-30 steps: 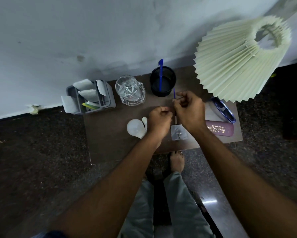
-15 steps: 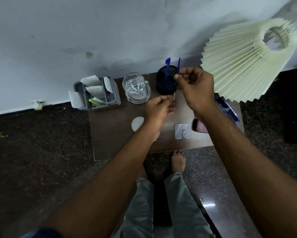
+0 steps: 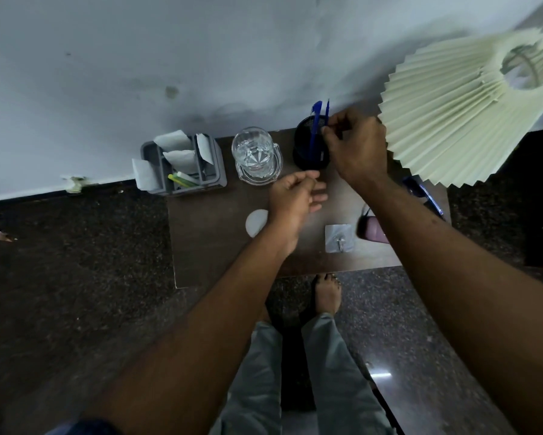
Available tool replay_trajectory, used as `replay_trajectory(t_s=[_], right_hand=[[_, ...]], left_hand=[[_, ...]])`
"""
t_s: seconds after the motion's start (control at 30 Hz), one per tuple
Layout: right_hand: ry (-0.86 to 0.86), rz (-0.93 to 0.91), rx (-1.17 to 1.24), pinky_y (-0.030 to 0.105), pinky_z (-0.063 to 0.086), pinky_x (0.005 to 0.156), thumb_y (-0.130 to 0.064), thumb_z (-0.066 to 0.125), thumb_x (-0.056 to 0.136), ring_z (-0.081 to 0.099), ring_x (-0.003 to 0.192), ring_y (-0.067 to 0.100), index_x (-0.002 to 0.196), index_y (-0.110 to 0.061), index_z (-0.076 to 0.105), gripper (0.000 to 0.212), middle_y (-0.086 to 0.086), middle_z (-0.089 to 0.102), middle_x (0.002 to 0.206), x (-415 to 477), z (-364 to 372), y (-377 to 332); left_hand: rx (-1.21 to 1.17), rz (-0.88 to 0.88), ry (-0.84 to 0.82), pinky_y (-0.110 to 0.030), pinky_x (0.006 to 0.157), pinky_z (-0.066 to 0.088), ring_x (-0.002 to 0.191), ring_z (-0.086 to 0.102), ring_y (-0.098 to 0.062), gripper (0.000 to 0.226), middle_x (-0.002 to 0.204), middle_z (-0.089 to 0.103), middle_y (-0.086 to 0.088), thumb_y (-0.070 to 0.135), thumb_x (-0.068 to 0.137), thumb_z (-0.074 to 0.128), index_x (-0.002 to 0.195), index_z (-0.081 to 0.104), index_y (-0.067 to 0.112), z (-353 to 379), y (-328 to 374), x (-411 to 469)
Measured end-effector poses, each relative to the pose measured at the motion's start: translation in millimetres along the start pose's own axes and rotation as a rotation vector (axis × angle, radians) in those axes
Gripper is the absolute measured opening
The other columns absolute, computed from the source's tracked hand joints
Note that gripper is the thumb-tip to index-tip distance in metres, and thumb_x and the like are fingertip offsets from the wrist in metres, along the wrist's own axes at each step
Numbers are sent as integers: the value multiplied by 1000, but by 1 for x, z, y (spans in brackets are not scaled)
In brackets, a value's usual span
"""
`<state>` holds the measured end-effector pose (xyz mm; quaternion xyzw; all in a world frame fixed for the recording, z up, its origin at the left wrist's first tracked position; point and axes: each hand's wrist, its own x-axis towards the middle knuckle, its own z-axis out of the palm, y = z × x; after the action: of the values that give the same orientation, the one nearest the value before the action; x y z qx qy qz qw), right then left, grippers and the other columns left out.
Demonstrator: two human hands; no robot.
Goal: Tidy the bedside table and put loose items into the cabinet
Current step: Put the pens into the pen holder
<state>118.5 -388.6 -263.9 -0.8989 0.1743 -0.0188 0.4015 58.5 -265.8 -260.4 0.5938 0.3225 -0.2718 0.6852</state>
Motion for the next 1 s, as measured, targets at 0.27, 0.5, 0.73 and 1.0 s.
replay_trajectory(t_s=[0.27, 0.5, 0.73, 1.0], right_hand=[[-68, -18, -306, 45, 60, 78, -37, 66, 90, 73, 91, 28, 109, -19, 72, 27, 7, 76, 102, 4, 12, 4], [-3, -18, -182, 40, 60, 77, -34, 65, 90, 73, 86, 21, 104, -21, 75, 22, 1, 77, 96, -1, 3, 2], [-1, -89, 117, 9, 43, 60, -33, 68, 90, 57, 59, -6, 93, -22, 74, 13, -15, 70, 80, -54, -3, 9], [-82, 69, 326, 17, 50, 58, -43, 67, 87, 61, 60, -2, 84, -37, 67, 7, -18, 66, 72, -111, 14, 33]], left_hand=[[20, -63, -18, -28, 71, 54, 74, 67, -18, 19, 85, 71, -5, 6, 100, 49, 98, 66, 14, -8, -27, -14], [25, -55, -10, -29, 71, 55, 77, 69, -18, 19, 86, 73, -4, 7, 99, 51, 97, 68, 16, -9, -32, -18], [7, -42, 45, -23, 62, 54, 67, 69, -14, 18, 82, 74, -5, 5, 97, 54, 93, 68, 16, -9, -43, -27], [-41, 29, 113, -19, 53, 53, 63, 69, -15, 17, 78, 74, -4, 1, 97, 52, 96, 68, 7, -12, -72, -47]])
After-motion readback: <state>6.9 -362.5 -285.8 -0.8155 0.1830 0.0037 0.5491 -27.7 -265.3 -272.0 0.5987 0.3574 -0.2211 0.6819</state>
